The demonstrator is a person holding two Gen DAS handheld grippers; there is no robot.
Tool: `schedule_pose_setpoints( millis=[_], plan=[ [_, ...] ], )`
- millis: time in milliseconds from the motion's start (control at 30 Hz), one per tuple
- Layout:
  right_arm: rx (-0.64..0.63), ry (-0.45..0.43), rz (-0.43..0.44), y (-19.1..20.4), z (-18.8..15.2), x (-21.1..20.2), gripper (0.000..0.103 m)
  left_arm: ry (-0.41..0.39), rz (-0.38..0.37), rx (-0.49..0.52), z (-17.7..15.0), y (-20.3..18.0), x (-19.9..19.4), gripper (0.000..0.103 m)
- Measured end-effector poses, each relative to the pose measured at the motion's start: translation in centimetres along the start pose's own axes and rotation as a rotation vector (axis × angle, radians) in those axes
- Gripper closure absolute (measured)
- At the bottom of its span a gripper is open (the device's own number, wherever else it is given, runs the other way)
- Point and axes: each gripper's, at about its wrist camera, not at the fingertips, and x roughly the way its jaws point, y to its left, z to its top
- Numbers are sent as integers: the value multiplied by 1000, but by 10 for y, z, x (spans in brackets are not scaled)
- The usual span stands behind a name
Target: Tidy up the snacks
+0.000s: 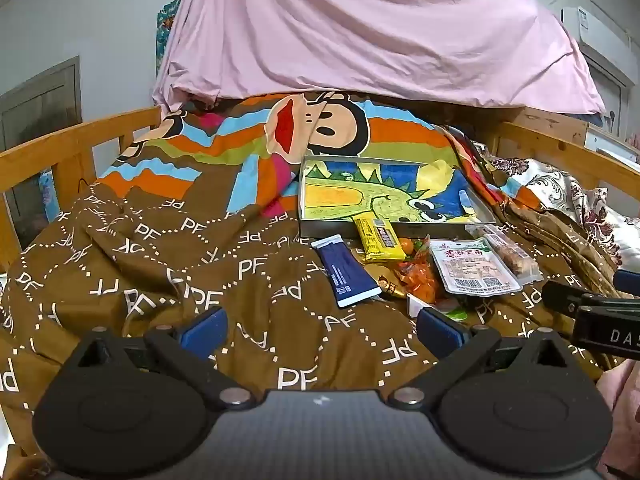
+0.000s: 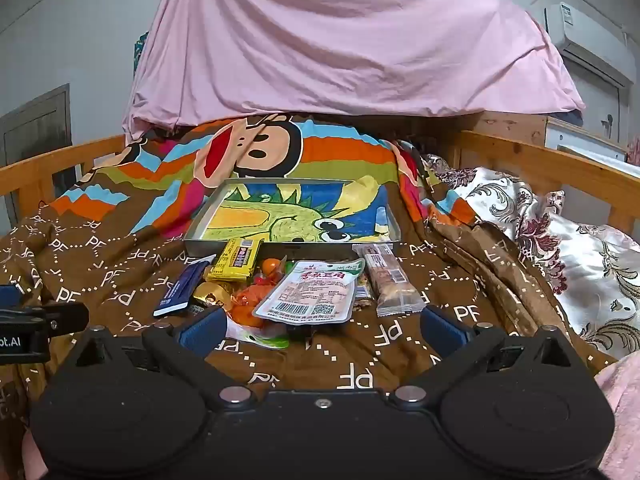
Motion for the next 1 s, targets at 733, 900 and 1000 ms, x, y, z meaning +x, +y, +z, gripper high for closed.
schedule_pose_setpoints(
  millis=[733, 900, 1000],
  plan=[
    [-4, 6, -3, 1, 1, 1, 1, -5, -5, 3, -1, 2, 0, 0],
    [-5, 7, -2, 1, 1, 1, 1, -3, -3, 0, -2, 3, 1, 0],
    [-5, 8, -3, 1, 1, 1, 1, -3, -3, 1, -2, 3, 1, 0]
  ],
)
